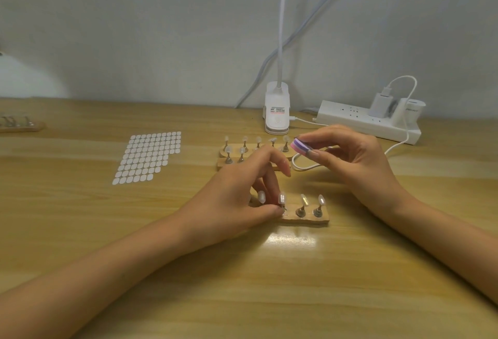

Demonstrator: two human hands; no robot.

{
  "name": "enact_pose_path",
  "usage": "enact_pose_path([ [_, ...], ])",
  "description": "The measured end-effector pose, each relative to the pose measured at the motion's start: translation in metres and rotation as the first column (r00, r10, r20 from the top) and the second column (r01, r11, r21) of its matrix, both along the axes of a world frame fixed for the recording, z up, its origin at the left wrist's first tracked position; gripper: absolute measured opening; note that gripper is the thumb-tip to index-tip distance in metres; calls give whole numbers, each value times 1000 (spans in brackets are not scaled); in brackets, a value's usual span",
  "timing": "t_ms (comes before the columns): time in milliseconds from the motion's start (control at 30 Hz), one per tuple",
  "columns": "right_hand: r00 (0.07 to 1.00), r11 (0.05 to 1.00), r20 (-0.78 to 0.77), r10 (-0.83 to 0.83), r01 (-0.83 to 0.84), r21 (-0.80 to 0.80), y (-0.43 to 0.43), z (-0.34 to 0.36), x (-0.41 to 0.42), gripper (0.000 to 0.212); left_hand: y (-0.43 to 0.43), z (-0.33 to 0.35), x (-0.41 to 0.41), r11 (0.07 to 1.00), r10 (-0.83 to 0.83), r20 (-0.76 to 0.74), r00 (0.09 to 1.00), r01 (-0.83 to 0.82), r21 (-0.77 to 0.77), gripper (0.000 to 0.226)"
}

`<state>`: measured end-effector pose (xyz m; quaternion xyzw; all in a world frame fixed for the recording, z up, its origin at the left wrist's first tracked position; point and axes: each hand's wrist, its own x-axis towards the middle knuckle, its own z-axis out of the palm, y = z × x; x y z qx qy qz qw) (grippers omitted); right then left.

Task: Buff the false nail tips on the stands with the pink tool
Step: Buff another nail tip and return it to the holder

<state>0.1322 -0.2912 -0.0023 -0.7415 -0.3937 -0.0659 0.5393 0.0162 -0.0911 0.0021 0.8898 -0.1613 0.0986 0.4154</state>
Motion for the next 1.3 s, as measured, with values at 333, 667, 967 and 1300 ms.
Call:
enact_pose_path([
  [333,999,999,-39,15,-14,34,1,1,0,26,-7,4,-4,946,-66,251,966,-20,325,61],
  [667,997,999,62,36,-36,2,7,2,-1,27,6,5,11,879,134,77,988,-82,-470,52],
  [967,957,996,276,84,-77,-34,21,-3,-7,26,10,-6,25,883,146,23,989,-120,-453,60],
  [1300,963,999,268,34,-22,-48,20,-3,-5,24,11,-9,27,905,168,47,985,-135,-403,65],
])
